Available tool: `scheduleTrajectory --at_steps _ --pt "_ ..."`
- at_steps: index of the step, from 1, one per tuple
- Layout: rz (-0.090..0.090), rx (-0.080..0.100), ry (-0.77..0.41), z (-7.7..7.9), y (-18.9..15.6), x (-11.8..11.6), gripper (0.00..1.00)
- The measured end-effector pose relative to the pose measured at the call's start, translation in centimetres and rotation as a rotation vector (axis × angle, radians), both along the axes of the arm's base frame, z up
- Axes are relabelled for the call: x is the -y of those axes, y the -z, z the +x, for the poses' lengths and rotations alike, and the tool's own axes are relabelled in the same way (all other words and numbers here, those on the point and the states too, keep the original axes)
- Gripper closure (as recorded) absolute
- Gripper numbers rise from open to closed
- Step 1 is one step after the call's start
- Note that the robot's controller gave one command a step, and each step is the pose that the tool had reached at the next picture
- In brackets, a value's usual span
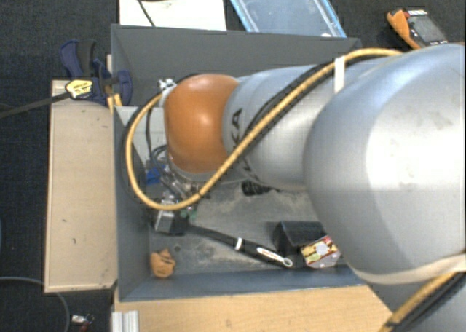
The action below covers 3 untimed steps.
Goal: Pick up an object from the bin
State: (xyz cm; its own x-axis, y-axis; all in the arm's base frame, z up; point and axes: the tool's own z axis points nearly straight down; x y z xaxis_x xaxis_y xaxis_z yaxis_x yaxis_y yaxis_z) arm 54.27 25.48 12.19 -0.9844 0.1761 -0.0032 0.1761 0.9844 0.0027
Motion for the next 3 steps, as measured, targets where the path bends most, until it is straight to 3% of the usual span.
scheduleTrajectory --at_steps 1,2,3 --pt "0.005 0.009 0.026 -0.4 5.3 0.8 0.0" --pt "0.009 0.01 0.166 -0.1 5.0 2.4 1.0" --pt "0.009 0.01 0.167 -0.1 5.0 2.4 1.0"
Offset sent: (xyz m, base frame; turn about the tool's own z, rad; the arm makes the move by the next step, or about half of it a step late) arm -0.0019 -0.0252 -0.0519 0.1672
